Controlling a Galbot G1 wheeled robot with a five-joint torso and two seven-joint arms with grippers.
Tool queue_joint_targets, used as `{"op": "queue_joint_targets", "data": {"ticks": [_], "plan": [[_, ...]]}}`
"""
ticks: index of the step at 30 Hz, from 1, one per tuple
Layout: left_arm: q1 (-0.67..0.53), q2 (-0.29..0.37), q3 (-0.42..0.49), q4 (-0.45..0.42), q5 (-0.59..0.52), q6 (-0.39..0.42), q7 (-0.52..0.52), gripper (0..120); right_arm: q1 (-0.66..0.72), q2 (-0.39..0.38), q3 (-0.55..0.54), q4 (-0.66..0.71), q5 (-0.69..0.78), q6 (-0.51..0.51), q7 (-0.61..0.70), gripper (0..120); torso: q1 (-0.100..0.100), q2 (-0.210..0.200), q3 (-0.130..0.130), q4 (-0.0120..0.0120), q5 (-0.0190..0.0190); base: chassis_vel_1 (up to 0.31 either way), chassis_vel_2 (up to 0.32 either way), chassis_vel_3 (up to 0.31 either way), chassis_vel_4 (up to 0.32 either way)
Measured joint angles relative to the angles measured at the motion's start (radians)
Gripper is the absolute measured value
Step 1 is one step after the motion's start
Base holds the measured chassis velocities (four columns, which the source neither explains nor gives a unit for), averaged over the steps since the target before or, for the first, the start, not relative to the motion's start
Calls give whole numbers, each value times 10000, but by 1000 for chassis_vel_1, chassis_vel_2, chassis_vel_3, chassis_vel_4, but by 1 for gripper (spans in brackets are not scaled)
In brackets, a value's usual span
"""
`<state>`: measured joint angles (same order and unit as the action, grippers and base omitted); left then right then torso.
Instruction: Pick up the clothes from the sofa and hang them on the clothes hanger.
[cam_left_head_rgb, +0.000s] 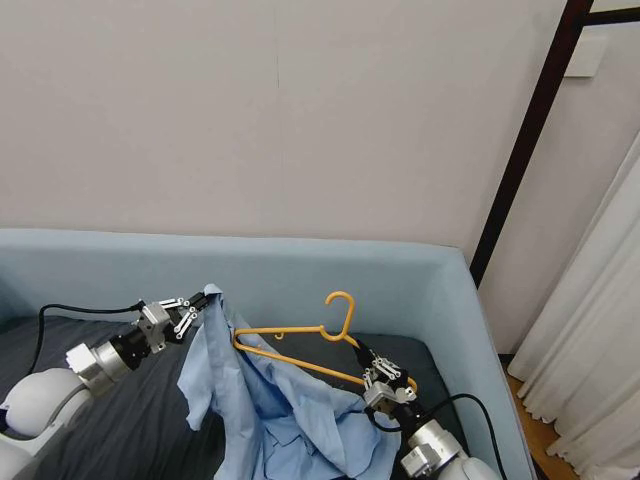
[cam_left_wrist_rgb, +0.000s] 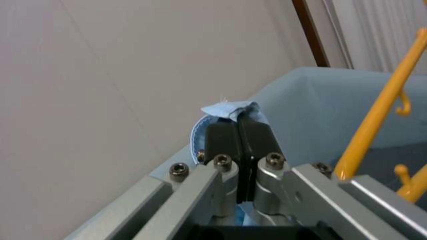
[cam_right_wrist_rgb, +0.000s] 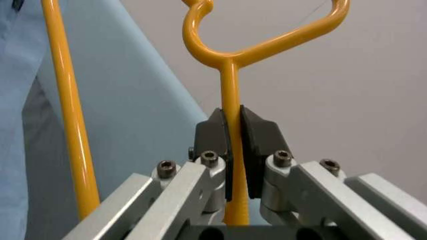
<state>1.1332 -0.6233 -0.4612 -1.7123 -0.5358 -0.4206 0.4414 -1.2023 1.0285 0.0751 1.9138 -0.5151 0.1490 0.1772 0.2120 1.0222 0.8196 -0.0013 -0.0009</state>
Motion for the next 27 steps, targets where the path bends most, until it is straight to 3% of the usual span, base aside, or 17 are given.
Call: {"op": "queue_joint_targets", "data": {"ticks": [7, 17, 27], "plan": [[-244, 8, 191, 256, 42, -30, -12, 0, -157, 45, -44, 268, -142, 211, -86, 4, 0, 0, 0, 0, -2, 0, 0, 0, 0], [-122, 337, 48, 93, -41, -136, 60, 0, 56, 173, -135, -599, -447, 150, 54, 4, 0, 0, 0, 1, 0, 0, 0, 0, 0], [-29, 1046, -119, 132, 279, -467, 442, 0, -11, 159, -68, -609, -479, -33, 135, 4, 0, 1, 0, 0, 0, 0, 0, 0, 0]]}}
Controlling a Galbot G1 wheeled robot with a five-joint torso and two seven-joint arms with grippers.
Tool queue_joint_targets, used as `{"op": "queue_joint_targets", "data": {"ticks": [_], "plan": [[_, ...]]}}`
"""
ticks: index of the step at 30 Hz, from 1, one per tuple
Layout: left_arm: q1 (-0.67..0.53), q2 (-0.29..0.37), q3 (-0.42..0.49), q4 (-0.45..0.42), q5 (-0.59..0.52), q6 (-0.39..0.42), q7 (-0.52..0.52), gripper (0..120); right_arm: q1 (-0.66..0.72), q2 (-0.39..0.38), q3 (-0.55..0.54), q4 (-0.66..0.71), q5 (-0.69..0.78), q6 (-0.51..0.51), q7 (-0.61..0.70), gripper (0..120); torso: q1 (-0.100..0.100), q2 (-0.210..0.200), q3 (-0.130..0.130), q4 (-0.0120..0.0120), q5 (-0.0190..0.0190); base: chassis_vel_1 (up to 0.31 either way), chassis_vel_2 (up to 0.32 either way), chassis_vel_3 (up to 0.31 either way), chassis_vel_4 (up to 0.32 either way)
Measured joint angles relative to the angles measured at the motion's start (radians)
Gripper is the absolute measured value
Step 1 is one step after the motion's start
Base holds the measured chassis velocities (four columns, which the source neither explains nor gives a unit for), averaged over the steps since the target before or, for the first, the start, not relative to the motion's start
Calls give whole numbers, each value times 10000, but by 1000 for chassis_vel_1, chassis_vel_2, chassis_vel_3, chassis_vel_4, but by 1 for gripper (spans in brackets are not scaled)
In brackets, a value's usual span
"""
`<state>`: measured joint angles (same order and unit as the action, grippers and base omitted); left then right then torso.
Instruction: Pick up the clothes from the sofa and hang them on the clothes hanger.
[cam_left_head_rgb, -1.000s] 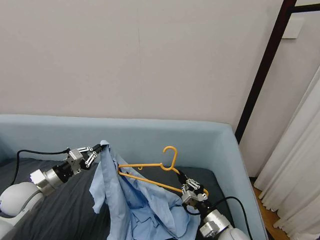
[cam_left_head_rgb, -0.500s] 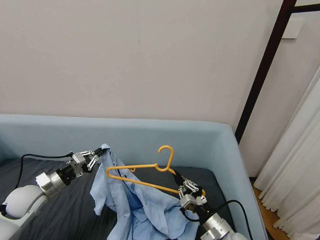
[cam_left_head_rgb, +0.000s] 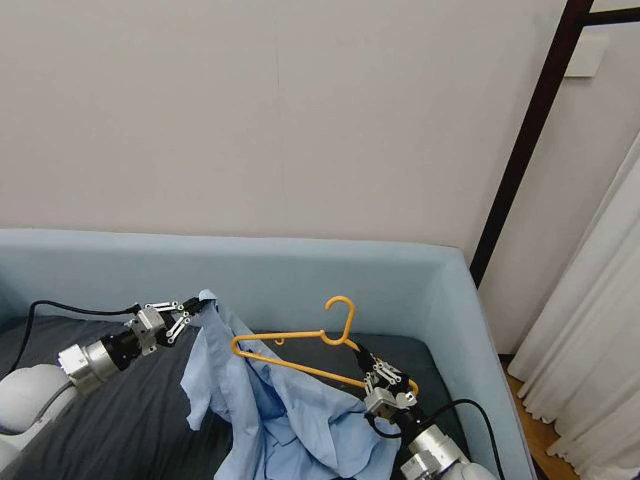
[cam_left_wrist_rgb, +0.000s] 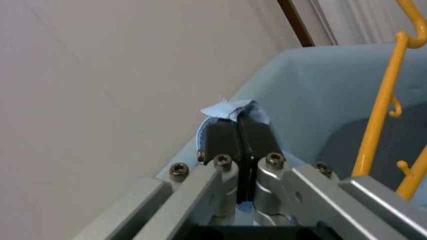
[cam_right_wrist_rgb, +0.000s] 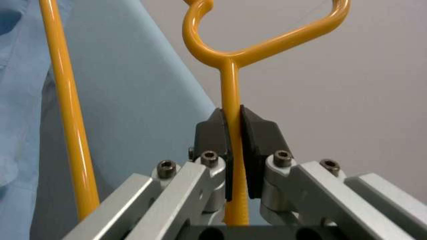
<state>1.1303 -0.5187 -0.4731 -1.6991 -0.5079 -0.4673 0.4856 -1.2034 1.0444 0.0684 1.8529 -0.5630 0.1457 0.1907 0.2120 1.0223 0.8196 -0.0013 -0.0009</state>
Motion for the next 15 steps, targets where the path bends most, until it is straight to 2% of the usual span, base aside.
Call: {"op": "queue_joint_targets", "data": {"ticks": [15], "plan": [[-38, 53, -47, -64, -67, -9, 43, 0, 41, -37, -28, -230, 63, -270, 169, 4, 0, -1, 0, 0, 0, 0, 0, 0, 0]]}}
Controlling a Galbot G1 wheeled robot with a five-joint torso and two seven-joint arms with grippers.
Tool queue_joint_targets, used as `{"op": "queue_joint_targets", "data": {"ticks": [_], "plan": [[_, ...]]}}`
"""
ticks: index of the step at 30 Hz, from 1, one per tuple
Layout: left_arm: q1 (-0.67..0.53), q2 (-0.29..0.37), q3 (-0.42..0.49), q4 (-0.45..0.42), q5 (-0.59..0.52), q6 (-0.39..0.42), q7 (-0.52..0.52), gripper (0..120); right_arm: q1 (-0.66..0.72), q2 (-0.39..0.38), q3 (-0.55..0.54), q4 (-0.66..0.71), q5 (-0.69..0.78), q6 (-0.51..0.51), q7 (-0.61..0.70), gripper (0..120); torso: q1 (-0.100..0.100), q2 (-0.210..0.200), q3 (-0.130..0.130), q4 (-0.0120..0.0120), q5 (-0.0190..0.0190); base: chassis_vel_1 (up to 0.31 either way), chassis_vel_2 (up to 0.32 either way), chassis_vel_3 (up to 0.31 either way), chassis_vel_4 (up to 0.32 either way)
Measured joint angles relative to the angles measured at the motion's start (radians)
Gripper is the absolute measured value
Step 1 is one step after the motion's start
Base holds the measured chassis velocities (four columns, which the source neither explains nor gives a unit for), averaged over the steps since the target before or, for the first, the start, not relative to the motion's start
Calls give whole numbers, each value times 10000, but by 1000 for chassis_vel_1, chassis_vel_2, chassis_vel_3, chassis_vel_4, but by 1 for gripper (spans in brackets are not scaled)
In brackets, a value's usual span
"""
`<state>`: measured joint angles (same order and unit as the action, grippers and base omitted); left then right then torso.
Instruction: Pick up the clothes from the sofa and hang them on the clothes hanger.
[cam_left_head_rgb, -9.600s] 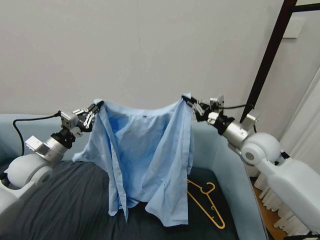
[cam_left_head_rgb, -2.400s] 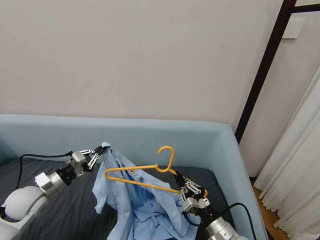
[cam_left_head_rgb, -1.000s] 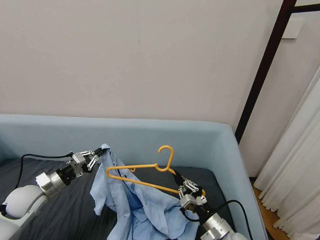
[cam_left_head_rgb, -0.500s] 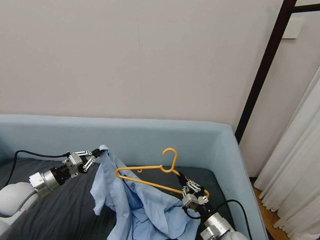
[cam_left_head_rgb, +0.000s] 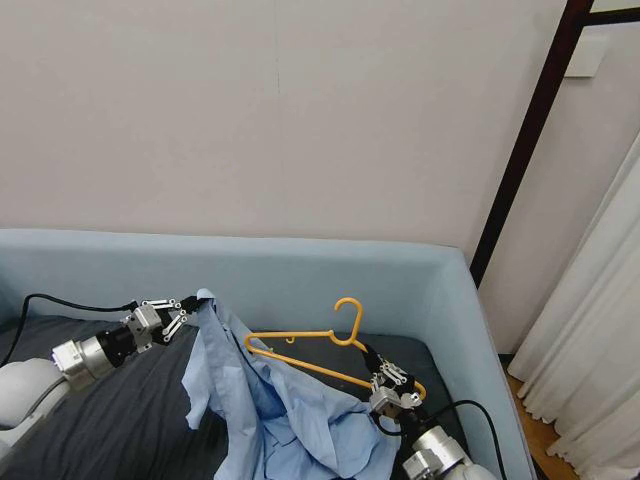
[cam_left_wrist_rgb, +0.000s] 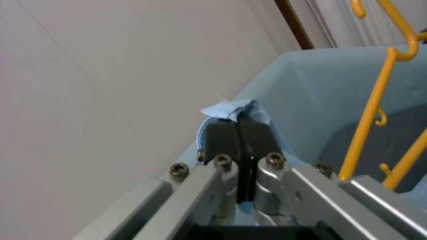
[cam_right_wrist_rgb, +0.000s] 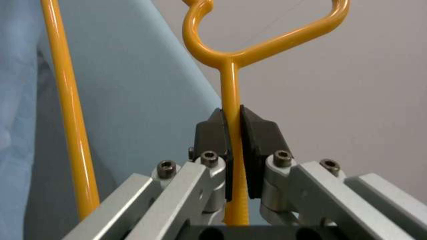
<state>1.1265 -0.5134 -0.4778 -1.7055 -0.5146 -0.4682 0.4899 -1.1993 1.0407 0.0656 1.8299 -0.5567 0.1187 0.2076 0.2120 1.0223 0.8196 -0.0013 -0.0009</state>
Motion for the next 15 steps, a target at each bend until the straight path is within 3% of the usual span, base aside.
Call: {"op": "queue_joint_targets", "data": {"ticks": [7, 15], "plan": [[-115, -405, 193, -44, 50, 22, -17, 0, 99, 83, -517, -95, 38, 482, -124, 4, 0, 0, -1, -1, 0, 0, 0, 0, 0], [-40, -1609, 440, -744, 393, 177, 20, 0, 1021, 99, -1484, -762, 242, 251, -5, 4, 0, 0, 0, -1, 2, 0, 0, 0, 0]]}}
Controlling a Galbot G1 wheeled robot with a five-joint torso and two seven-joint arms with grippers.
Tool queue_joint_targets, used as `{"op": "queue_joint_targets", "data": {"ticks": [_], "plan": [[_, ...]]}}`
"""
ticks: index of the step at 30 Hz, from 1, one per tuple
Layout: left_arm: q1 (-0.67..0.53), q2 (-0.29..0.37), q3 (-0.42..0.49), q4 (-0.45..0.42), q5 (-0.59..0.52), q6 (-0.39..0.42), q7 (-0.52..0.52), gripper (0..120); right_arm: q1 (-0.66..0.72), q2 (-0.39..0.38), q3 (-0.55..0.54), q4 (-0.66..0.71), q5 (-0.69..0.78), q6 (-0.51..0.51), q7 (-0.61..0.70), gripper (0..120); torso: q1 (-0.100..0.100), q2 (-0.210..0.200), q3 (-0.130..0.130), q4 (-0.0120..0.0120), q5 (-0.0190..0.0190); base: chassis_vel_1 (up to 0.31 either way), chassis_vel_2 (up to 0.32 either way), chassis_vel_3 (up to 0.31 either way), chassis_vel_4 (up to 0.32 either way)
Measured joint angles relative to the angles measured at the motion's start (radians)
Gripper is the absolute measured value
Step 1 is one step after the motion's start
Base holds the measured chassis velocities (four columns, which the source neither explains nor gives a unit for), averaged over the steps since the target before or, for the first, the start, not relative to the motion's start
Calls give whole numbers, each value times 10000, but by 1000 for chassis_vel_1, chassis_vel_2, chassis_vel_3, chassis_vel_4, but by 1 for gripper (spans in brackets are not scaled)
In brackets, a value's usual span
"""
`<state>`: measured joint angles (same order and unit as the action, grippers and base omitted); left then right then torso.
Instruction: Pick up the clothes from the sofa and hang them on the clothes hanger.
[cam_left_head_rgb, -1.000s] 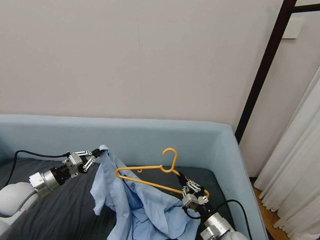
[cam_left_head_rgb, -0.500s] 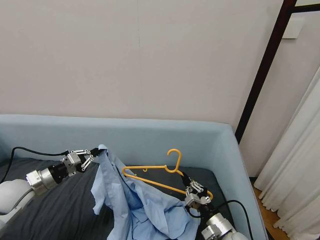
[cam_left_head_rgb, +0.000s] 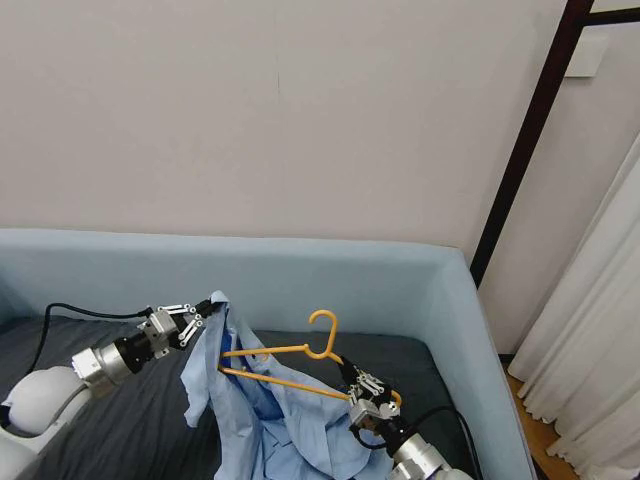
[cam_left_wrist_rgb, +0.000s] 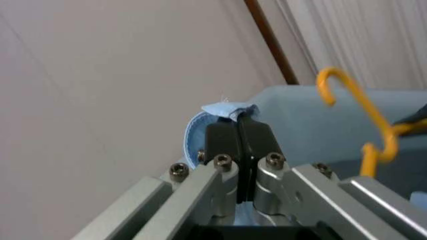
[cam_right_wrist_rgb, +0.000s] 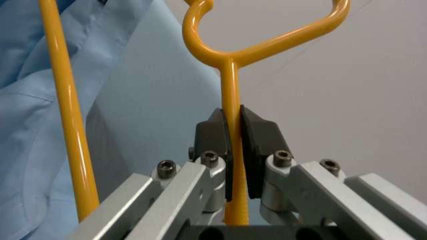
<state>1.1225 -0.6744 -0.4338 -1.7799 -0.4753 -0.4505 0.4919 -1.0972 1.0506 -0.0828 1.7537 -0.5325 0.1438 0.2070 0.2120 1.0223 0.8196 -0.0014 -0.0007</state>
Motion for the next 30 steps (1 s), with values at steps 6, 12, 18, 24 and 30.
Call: {"op": "queue_joint_targets", "data": {"ticks": [6, 12, 18, 24, 30], "plan": [[333, -686, 48, -616, 399, 36, 140, 0, 537, -75, -255, -486, 104, -420, 197, 4, 0, 0, 0, 0, 0, 0, 0, 0, 0], [939, -1343, -187, -1149, 1097, 43, 184, 0, 1163, -106, -573, -990, 183, -1332, 726, 4, 0, 0, 0, 3, 0, 0, 0, 0, 0], [684, -1452, -180, -662, 1264, -8, 14, 0, 1016, -394, -371, -576, 310, -1436, 902, 4, 0, 0, 0, -2, -3, 0, 0, 0, 0], [394, -1629, -64, -251, 1453, -2, -262, 0, 826, -754, -271, -65, 308, -1920, 1280, 4, 0, 0, 0, 0, 0, 0, 0, 0, 0], [451, -1753, 46, -358, 1553, 13, -326, 0, 799, -1067, -465, 289, 371, -2859, 1621, 4, 0, 0, 0, 0, -1, 0, 0, 0, 0]]}}
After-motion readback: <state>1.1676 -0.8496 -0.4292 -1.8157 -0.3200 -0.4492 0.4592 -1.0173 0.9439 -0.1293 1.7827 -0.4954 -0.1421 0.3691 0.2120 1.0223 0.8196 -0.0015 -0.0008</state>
